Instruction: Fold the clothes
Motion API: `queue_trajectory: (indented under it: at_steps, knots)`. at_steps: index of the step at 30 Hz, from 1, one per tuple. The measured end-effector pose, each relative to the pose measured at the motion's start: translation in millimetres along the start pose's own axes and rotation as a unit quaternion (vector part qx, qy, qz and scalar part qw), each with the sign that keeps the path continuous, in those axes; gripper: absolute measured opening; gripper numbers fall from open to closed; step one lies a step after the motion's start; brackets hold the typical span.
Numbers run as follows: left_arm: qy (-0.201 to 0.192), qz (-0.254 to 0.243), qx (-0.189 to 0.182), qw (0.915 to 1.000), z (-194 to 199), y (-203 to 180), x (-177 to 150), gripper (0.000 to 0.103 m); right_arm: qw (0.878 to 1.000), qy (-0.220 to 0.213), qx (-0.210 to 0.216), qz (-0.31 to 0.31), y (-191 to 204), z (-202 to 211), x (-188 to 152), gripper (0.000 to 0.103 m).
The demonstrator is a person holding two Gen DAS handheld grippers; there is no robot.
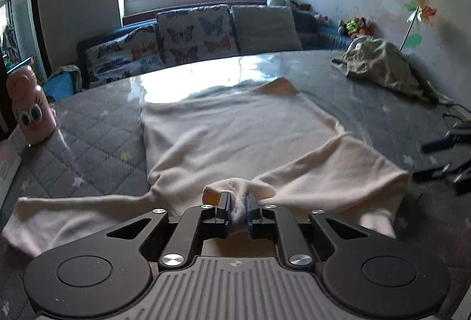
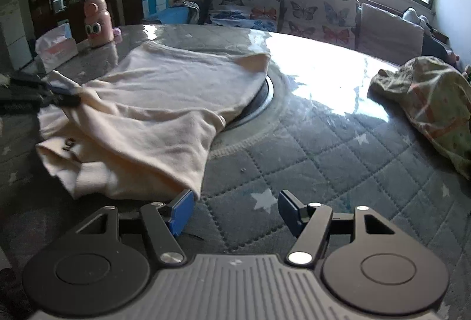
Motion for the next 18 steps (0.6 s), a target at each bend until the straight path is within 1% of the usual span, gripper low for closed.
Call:
queue_trajectory:
  at_steps: [3,5,6,7,8,9,11,12,15,17,18]
  knots:
    - [0.007,-0.005,0.008,0.9999,-2.5,2.4,-5.9,0.022,1.000,-0.019,0.003,0.006,3.3,5.4,13.8,0.059]
    - [0.012,-0.008,0.013,0.9998,-4.1,4.0,-9.8,0.031,0.999,-0.030,0.009,0.005,5.4,2.3,24.8,0.045]
    - [0.014,-0.010,0.016,0.9997,-4.9,4.8,-11.7,0.033,0.999,-0.034,0.016,0.003,7.0,-2.1,30.8,0.042]
    - [0.017,-0.012,0.018,0.9996,-5.7,5.6,-13.7,0.038,0.999,-0.037,0.024,0.002,8.6,-7.0,36.8,0.036]
    - [0.018,-0.013,0.021,0.9995,-5.8,6.9,-14.9,0.041,0.999,-0.037,0.031,0.002,11.0,-11.3,40.1,0.033]
    - [0.016,-0.013,0.024,0.9995,-4.2,9.5,-14.1,0.041,0.999,-0.036,0.037,0.003,13.5,-15.5,42.8,0.032]
    - [0.013,-0.013,0.031,0.9994,-1.2,14.5,-12.8,0.041,0.998,-0.035,0.049,0.007,18.6,-24.5,48.0,0.027]
    - [0.013,-0.011,0.032,0.9993,-0.6,15.6,-12.5,0.041,0.998,-0.035,0.053,0.011,21.1,-29.4,50.3,0.026]
    - [0.012,-0.006,0.024,0.9996,-0.4,12.2,-10.9,0.039,0.998,-0.034,0.061,0.008,24.5,-43.2,54.9,0.023]
    - [0.011,-0.005,0.013,0.9998,-2.1,5.4,-10.1,0.038,0.998,-0.030,0.062,0.006,24.5,-52.7,54.1,0.019]
    - [0.013,-0.006,0.005,0.9999,-4.6,0.1,-11.1,0.038,0.998,-0.028,0.062,0.005,24.4,-57.5,53.6,0.019]
Point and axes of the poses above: each gripper's, at about its wrist camera, not at the fingertips, and z roughly against the way its jaws point, y to its left, x to its top, the point moved 10 cm from there along -z, roughly the way its jaws point, and after that the axes turned 12 degrees about x, right-handed, at the moved point
